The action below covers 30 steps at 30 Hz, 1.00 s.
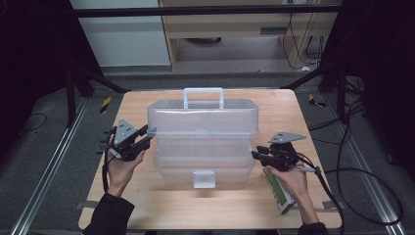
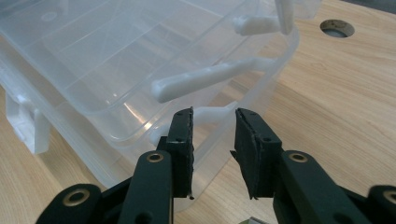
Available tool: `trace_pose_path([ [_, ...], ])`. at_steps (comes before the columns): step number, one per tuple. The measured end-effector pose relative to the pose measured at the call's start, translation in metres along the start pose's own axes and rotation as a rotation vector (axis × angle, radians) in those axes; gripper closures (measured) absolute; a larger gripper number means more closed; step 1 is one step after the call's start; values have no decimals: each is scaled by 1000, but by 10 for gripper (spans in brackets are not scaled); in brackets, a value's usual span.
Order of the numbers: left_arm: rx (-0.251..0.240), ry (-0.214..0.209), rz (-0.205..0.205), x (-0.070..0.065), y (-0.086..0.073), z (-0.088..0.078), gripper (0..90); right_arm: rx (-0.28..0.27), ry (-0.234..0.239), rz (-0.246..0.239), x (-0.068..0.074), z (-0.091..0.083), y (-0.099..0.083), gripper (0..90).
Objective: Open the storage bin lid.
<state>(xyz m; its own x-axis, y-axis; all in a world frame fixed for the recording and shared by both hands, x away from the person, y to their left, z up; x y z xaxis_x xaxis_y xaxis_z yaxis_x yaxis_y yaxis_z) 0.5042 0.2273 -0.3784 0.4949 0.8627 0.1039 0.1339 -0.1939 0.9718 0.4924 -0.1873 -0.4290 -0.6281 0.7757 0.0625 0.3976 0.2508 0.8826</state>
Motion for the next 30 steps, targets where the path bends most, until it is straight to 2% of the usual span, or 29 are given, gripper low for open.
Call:
trace_pose_path([
  [7,-3,2,-9,1,1,1,700,15,5,3,1,5,-2,702],
  [16,-8,6,-25,4,6,4,707,24,16,50,1,5,-2,737],
  [20,-14,8,-34,6,10,7,711,25,17,50,1,5,-2,736],
  [30,-14,21,-27,10,19,12,721,19,20,49,1,5,-3,737],
])
Point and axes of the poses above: each handheld gripper's, and its own axes: z roughly forward along the jaws, y roughly out of its top, x roughly to its left, the point moved 3 cm from there along z, roughly forward along the jaws, and after that the axes turned 9 degrees about -x, right-handed, at the moved point
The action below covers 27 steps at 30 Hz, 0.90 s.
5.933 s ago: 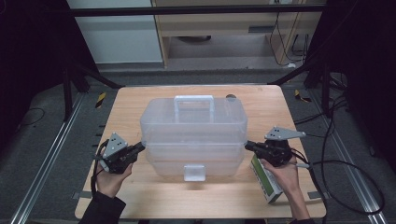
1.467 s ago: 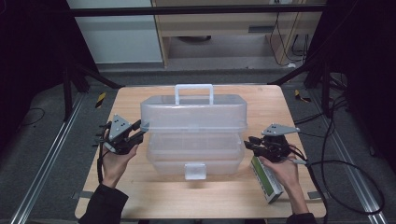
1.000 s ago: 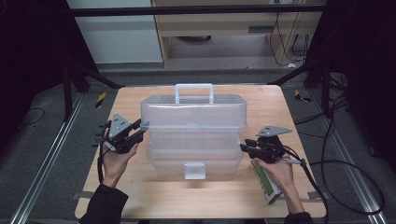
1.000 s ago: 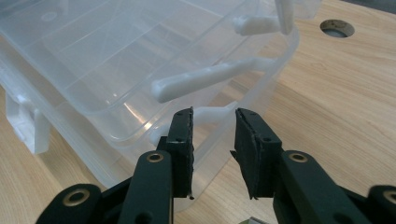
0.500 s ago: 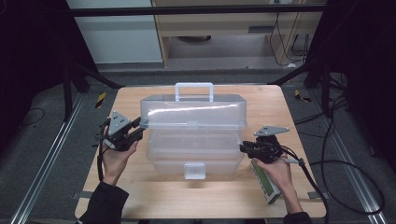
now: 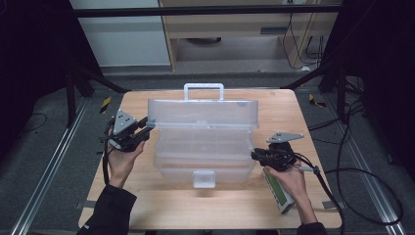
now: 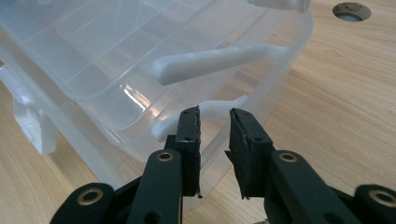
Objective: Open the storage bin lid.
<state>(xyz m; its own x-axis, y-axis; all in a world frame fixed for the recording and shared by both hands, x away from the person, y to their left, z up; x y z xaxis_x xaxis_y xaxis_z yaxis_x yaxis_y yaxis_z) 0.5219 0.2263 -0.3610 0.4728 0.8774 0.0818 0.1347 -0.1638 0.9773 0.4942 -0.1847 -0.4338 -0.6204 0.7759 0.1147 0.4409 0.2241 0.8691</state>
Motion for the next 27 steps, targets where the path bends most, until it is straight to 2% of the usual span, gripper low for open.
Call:
trace_pose_path([
  [2,-2,5,-2,1,2,1,721,-1,1,2,0,0,0,737],
  [5,-1,9,4,1,6,3,722,-7,20,40,-3,0,-1,734],
  [10,2,16,-3,3,10,6,727,-6,14,25,-2,0,-1,737],
  [11,16,25,-21,3,12,7,730,-6,15,26,-2,0,-1,737],
  [12,4,26,-2,4,14,9,732,-5,15,27,-2,0,-1,737],
  [27,9,64,29,13,34,28,755,-6,17,29,-2,-1,-1,737],
])
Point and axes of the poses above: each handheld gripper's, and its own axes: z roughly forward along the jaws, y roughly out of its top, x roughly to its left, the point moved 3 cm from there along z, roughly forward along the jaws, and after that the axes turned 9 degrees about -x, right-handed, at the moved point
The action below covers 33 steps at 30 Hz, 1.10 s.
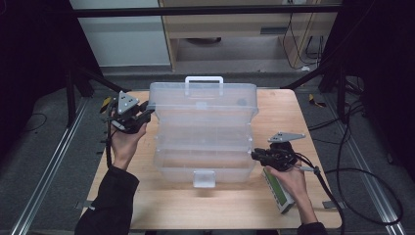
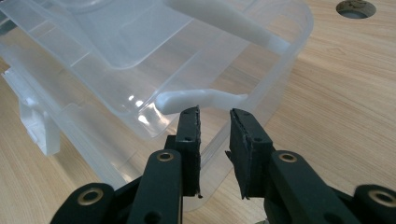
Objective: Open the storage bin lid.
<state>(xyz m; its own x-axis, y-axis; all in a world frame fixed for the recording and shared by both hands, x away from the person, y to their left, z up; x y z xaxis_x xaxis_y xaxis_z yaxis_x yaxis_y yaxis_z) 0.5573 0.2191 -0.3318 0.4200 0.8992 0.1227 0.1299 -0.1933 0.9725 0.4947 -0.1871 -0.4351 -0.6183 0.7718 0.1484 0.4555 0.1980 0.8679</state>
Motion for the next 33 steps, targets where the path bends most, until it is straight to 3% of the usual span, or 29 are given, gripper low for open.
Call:
trace_pose_path([
  [4,5,-1,-7,2,3,4,759,-1,-1,-4,0,0,0,734],
  [7,8,2,-11,3,7,9,761,3,-15,-42,2,2,1,726],
  [33,33,56,2,11,24,40,770,17,-14,-51,1,5,3,695],
])
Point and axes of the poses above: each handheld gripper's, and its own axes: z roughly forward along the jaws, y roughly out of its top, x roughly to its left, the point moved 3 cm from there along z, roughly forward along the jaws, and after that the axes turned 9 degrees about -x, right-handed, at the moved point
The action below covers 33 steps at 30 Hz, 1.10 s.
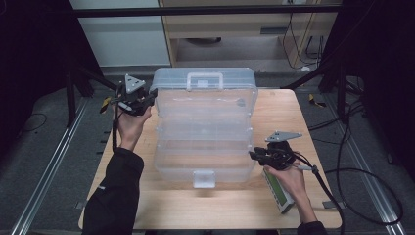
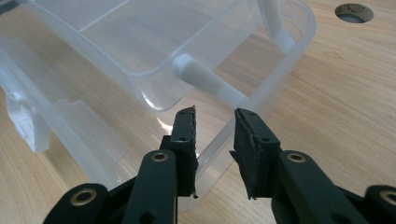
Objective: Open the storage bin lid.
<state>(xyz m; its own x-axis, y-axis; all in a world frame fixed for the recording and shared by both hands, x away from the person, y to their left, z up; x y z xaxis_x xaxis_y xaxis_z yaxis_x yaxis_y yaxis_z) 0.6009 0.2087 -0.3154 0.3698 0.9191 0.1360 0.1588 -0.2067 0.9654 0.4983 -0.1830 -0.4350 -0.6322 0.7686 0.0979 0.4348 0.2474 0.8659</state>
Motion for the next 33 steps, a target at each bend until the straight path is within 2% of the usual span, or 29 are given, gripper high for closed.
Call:
trace_pose_path([
  [26,21,25,-36,9,7,37,777,-4,-4,-15,1,0,0,692],
  [33,33,33,-32,11,7,46,774,-2,-8,-19,1,0,0,691],
])
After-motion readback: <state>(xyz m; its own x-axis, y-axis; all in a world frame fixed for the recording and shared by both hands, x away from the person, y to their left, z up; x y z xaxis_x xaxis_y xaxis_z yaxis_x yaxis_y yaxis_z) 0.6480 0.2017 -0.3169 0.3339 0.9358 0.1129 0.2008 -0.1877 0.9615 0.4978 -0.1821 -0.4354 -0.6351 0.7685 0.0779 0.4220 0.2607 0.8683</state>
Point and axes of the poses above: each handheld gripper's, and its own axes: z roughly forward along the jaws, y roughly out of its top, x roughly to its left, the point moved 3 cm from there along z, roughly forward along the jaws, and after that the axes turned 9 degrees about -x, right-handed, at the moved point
